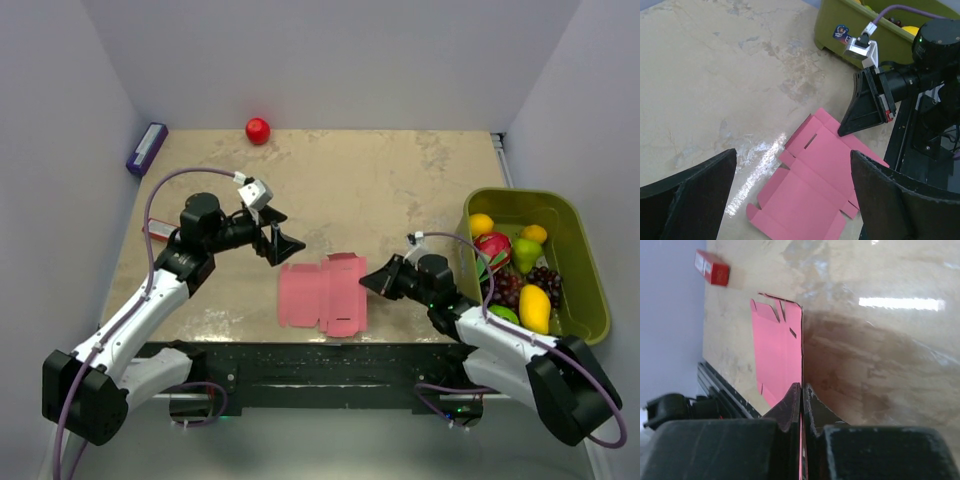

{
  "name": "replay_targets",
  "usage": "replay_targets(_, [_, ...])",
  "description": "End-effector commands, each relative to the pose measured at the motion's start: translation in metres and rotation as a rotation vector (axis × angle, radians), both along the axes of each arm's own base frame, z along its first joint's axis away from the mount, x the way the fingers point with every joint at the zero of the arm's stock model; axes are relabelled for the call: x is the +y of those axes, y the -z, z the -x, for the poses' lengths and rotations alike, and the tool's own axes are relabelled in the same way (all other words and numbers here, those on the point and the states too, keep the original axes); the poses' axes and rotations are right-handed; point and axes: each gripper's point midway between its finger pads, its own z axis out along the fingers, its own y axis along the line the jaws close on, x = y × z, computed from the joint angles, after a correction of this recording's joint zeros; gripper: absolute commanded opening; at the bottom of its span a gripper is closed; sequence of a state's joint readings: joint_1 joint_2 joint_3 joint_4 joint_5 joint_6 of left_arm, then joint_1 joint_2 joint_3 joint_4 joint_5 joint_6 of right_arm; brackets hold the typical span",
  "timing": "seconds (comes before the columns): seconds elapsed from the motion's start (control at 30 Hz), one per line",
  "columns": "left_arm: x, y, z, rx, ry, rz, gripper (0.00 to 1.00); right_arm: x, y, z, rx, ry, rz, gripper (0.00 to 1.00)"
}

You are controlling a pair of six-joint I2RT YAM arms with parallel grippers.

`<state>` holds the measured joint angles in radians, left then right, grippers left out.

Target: Fold the paper box

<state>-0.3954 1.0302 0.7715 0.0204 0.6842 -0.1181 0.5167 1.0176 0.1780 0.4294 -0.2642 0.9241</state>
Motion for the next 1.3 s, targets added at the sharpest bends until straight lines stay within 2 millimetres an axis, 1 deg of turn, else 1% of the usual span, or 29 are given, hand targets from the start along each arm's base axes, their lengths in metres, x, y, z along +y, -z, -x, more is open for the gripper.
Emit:
replay_targets(0.0, [0.002, -0.012, -0.003, -0.080, -0.005, -0.014, 1.00, 0.023, -0.064, -0.014, -0.189, -0.182, 0.046, 0.00])
replay_targets(0.03, [0.003, -0.013, -0.004, -0.090, -0.016, -0.022, 1.00, 0.025, -0.070, -0.015, -0.200, -0.208, 0.059, 0.00])
replay_targets(0.07, [0.005, -0.011, -0.005, -0.088, -0.029, -0.031, 1.00, 0.029, -0.085, -0.018, -0.234, -0.247, 0.083, 0.00])
replay_targets(0.13, [0.010, -0.013, -0.013, -0.119, -0.080, -0.053, 1.00, 0.035, -0.094, -0.016, -0.242, -0.321, 0.108, 0.00])
replay_targets(0.17, [0.014, -0.007, -0.013, -0.095, -0.101, -0.078, 1.00, 0.036, -0.111, -0.021, -0.280, -0.355, 0.142, 0.00])
replay_targets(0.2, [0.019, -0.007, -0.016, -0.111, -0.132, -0.095, 1.00, 0.037, -0.107, -0.020, -0.252, -0.385, 0.171, 0.00])
replay_targets(0.23, [0.019, -0.008, -0.015, -0.115, -0.136, -0.098, 1.00, 0.038, -0.110, -0.019, -0.249, -0.416, 0.187, 0.00])
replay_targets(0.27, [0.019, -0.007, -0.014, -0.115, -0.136, -0.099, 1.00, 0.038, -0.121, -0.019, -0.261, -0.457, 0.223, 0.00])
replay_targets(0.3, [0.020, -0.010, -0.014, -0.154, -0.133, -0.113, 1.00, 0.039, -0.122, -0.018, -0.259, -0.487, 0.236, 0.00])
replay_targets(0.33, [0.020, -0.011, -0.014, -0.162, -0.138, -0.115, 1.00, 0.041, -0.119, -0.018, -0.239, -0.518, 0.253, 0.00])
replay_targets(0.37, [0.022, -0.013, -0.015, -0.169, -0.149, -0.116, 1.00, 0.040, -0.124, -0.019, -0.244, -0.547, 0.280, 0.00])
replay_targets(0.4, [0.024, -0.016, -0.016, -0.184, -0.170, -0.120, 1.00, 0.040, -0.123, -0.019, -0.240, -0.564, 0.288, 0.00])
replay_targets(0.43, [0.025, -0.018, -0.016, -0.193, -0.175, -0.118, 1.00, 0.041, -0.120, -0.020, -0.227, -0.578, 0.302, 0.00])
replay_targets(0.5, [0.025, -0.021, -0.013, -0.228, -0.176, -0.107, 1.00, 0.038, -0.120, -0.023, -0.224, -0.582, 0.339, 0.00])
replay_targets(0.57, [0.023, -0.018, -0.009, -0.239, -0.174, -0.120, 1.00, 0.040, -0.121, -0.024, -0.222, -0.589, 0.340, 0.00])
replay_targets(0.6, [0.028, -0.017, -0.016, -0.256, -0.226, -0.144, 1.00, 0.041, -0.122, -0.025, -0.221, -0.590, 0.336, 0.00])
replay_targets(0.7, [0.028, -0.010, -0.018, -0.255, -0.265, -0.196, 0.97, 0.046, -0.125, -0.024, -0.220, -0.600, 0.329, 0.00])
replay_targets(0.77, [0.022, -0.005, -0.016, -0.249, -0.252, -0.206, 0.97, 0.051, -0.127, -0.022, -0.219, -0.617, 0.330, 0.00])
replay_targets(0.9, [0.017, 0.007, -0.019, -0.227, -0.249, -0.247, 0.96, 0.058, -0.130, -0.019, -0.224, -0.643, 0.334, 0.00])
replay_targets(1.0, [0.010, 0.015, -0.017, -0.211, -0.218, -0.258, 0.96, 0.061, -0.131, -0.017, -0.223, -0.662, 0.332, 0.00])
replay_targets(1.13, [-0.001, 0.020, -0.011, -0.202, -0.165, -0.260, 0.96, 0.065, -0.130, -0.014, -0.218, -0.680, 0.335, 0.00])
replay_targets(1.27, [-0.008, 0.028, -0.009, -0.184, -0.131, -0.272, 0.96, 0.069, -0.128, -0.012, -0.220, -0.699, 0.340, 0.00])
